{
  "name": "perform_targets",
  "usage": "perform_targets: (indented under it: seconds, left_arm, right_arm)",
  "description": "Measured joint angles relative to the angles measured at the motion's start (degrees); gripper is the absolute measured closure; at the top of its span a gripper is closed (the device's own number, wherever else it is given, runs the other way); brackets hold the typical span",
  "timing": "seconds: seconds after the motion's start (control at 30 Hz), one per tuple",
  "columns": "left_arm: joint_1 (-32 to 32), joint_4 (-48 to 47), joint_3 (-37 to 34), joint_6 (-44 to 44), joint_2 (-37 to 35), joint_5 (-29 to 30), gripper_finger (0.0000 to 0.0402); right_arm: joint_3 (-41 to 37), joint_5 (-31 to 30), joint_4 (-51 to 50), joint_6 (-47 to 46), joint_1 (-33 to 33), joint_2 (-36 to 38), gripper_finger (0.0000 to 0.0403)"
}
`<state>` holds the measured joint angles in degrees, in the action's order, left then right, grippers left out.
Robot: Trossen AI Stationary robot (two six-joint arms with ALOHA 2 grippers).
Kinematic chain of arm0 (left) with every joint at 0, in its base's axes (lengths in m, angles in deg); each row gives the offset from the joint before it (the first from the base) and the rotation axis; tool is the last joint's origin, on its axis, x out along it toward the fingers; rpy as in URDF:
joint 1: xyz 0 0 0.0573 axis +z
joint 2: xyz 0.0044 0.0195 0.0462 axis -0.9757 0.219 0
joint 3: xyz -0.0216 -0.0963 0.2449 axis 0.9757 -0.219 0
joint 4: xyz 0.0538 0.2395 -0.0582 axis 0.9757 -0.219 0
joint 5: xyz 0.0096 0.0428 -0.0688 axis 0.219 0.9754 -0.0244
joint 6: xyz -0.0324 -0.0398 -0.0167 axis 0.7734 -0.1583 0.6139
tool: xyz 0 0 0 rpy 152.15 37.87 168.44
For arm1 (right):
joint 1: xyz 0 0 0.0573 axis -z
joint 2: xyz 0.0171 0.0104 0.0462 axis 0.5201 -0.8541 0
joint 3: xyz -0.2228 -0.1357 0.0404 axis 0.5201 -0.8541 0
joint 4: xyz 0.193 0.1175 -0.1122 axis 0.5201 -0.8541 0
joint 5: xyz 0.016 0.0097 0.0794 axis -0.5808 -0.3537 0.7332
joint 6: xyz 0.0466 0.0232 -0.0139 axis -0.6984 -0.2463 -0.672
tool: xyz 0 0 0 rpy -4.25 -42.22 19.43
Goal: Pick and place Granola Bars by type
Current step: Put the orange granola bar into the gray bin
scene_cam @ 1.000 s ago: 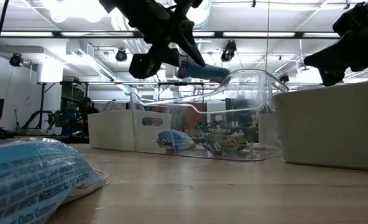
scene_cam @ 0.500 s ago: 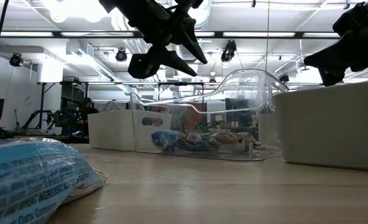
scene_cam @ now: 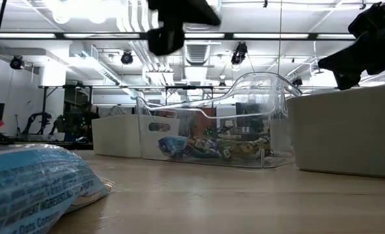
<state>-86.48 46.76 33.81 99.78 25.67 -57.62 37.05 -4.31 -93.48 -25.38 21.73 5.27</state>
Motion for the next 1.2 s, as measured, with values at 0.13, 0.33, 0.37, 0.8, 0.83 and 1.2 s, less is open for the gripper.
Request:
perform_targets:
  seconds: [0.13, 0.33, 0.37, 0.8, 0.83, 1.2]
  left_arm:
    - [-3.87, 0.05, 2.89, -10.83, -0.01, -5.99, 0.0401]
    - [-9.36, 0.15, 5.64, -28.60, -0.11, -16.14, 0.0401]
    - [-10.16, 0.09, 5.69, -31.62, -0.11, -17.30, 0.0401]
    - [-15.66, -0.23, 6.58, -44.72, 0.59, -20.14, 0.0401]
    - [-15.82, -0.36, 6.95, -44.76, 0.59, -20.13, 0.0401]
    - [-17.84, -15.85, 17.38, -44.18, 0.64, -14.25, 0.0401]
  right_arm:
    - [0.00, 0.00, 0.03, 0.00, 0.00, 0.01, 0.0390]
    - [0.00, 0.00, 0.01, 0.00, 0.00, 0.00, 0.0390]
    - [0.00, 0.00, 0.01, 0.00, -0.02, 0.00, 0.0390]
    - [0.00, 0.00, 0.01, 0.00, -0.02, 0.00, 0.0390]
    - [0.00, 0.02, 0.00, 0.00, -0.02, 0.00, 0.0390]
    - [0.00, 0.02, 0.01, 0.00, 0.00, 0.00, 0.0390]
